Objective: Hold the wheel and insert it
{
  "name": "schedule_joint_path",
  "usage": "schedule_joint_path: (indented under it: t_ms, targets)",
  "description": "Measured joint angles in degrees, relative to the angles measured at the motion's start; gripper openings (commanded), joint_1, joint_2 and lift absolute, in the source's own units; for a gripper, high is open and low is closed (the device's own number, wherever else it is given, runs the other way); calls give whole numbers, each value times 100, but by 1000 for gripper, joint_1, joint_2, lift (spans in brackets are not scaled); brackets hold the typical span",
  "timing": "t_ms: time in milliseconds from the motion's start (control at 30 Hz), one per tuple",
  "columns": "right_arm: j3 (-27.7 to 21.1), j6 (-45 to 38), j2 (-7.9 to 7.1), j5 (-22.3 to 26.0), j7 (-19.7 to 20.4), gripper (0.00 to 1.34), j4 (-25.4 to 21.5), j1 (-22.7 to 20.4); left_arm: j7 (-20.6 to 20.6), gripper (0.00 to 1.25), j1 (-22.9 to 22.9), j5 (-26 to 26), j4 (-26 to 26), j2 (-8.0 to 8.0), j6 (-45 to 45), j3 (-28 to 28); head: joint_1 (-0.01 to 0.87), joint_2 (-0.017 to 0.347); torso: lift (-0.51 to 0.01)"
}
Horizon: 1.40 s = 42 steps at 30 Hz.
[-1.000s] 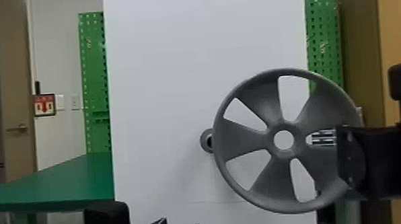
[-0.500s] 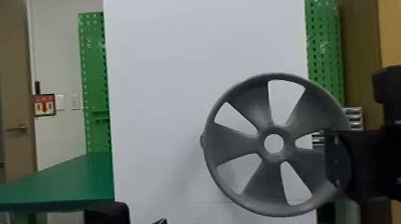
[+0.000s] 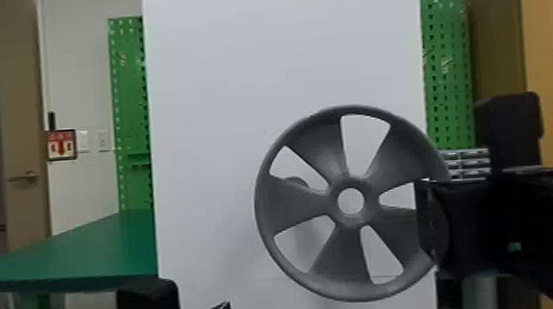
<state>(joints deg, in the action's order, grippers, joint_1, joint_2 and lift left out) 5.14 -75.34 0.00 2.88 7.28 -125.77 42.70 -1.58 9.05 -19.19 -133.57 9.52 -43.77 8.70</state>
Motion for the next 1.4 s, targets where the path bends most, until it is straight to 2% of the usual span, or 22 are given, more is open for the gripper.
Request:
schedule_joint_path:
  t_ms: [900, 1200, 1400]
  targets:
    - [581, 272, 0, 114, 9, 207, 271, 193, 0, 718, 41, 0, 22, 22, -12, 49, 5, 107, -479]
    - [714, 415, 0, 424, 472, 207, 355, 238, 0, 718, 57, -2, 33, 30, -17, 65, 5, 107, -479]
    - [780, 485, 0, 633, 608, 207, 397, 278, 0, 718, 68, -9, 47, 33, -18, 78, 5, 107, -479]
